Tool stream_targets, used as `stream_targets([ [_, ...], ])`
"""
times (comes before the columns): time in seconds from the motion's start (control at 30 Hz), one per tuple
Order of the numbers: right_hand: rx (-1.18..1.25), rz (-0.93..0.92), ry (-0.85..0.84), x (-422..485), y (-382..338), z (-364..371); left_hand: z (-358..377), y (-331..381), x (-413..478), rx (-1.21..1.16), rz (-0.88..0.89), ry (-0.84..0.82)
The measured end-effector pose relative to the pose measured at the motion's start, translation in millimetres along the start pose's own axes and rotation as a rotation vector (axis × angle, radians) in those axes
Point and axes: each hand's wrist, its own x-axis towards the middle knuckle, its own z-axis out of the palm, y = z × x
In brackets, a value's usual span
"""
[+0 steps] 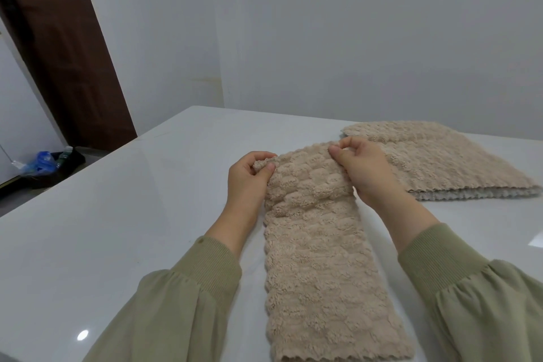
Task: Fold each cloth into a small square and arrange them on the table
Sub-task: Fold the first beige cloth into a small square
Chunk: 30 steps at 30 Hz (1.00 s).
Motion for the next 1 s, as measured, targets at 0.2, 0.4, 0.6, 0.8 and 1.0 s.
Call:
stream_targets([
  [0.2,-0.342,-0.132,0.148,-5,26,13,4,0,-10,0.648,0.448,0.081],
  [0.4,-0.499,-0.17,0.091,1,45,10,11,-9,-8,0.997,0.637,-0.34],
  [0.6,-0.48,-0.151,0.176,-6,46,4,7,-20,-3,1.235,0.302,-0.694],
  [0.8,-0.75,-0.157,0.122,-40,46,-15,6,-19,-8,1.286,0.286,-0.698],
  [1.0,-0.882,-0.155,0.037,-74,50,-23,9,-22,-8,1.37,0.296,-0.673],
])
